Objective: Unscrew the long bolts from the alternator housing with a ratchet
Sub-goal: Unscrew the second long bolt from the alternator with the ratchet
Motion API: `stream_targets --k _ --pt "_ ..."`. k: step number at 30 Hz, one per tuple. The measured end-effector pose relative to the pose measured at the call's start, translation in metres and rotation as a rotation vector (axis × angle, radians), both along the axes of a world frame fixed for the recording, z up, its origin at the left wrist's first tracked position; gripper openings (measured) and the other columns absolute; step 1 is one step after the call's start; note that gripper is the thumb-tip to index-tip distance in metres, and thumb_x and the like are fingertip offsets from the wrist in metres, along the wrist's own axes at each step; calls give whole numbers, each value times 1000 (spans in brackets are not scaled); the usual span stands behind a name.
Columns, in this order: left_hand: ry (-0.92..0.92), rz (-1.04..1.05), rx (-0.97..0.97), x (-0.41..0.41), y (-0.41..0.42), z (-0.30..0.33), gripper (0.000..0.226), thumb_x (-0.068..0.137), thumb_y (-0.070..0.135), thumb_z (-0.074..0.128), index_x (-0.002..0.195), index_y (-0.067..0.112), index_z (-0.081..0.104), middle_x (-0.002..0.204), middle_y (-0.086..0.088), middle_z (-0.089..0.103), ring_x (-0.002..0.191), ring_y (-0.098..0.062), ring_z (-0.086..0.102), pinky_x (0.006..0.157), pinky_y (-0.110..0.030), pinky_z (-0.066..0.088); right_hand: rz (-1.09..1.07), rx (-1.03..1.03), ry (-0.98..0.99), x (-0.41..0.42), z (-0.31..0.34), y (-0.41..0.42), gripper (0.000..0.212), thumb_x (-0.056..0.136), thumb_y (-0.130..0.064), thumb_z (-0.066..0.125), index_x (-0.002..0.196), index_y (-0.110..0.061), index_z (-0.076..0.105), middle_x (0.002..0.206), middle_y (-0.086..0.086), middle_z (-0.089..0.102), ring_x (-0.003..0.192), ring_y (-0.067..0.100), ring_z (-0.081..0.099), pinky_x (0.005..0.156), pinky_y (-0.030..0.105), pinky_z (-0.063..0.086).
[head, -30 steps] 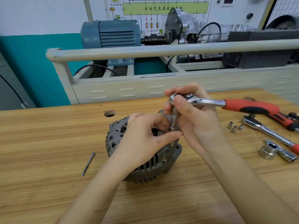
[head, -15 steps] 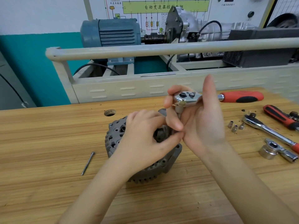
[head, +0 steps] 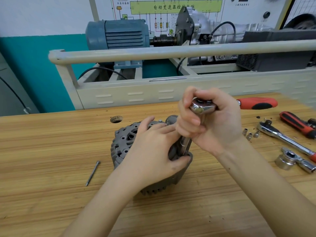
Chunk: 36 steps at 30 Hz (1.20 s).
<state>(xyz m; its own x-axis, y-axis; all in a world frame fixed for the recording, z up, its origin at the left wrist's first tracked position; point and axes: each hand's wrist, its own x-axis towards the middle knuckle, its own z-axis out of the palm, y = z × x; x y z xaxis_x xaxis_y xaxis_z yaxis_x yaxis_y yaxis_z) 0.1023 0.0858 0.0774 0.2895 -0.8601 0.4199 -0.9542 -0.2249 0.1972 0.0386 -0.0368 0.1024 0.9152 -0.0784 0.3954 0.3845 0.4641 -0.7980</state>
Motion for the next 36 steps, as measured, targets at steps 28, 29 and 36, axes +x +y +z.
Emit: stream_targets --k 28,29,36 --pt "383 -214 -226 10 5 7 34 76 44 54 73 13 68 85 12 67 96 -8 59 100 -49 33 -584 -301 -240 6 -17 26 33 75 -53 58 82 -22 50 60 11 62 41 8 55 44 18 43" --pt "409 -219 -223 10 5 6 34 76 43 55 70 11 67 83 11 66 94 -9 59 98 -50 35 -496 -218 -156 5 -15 26 41 73 -59 56 80 -20 50 58 6 64 38 9 53 43 19 43" --pt "385 -162 -239 11 5 6 12 72 48 58 70 37 63 86 23 62 97 5 53 105 -39 26 -107 98 167 9 4 15 63 72 -66 31 50 -14 60 32 -2 45 29 11 44 42 17 39"
